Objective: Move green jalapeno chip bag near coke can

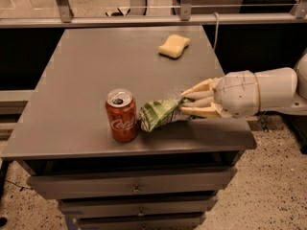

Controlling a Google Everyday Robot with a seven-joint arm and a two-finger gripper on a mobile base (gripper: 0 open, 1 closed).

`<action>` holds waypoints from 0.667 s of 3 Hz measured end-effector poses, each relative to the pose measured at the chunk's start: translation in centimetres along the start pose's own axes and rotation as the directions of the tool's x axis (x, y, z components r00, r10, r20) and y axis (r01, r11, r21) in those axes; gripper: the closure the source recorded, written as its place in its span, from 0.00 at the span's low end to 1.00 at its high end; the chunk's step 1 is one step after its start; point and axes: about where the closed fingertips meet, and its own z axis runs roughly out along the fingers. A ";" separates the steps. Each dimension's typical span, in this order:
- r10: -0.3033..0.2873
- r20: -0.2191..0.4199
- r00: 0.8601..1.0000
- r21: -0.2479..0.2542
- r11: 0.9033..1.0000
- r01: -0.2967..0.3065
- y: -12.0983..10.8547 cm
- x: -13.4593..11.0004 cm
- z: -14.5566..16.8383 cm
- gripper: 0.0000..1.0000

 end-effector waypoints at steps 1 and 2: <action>-0.012 0.009 1.000 -0.008 1.000 0.012 -0.1 -0.4 0.1 0.12; -0.022 0.011 1.000 -0.009 1.000 0.022 -0.2 -0.8 -0.1 0.00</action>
Offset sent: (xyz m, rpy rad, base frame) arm -0.0013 -0.0038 0.0132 0.0043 -0.0300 0.0162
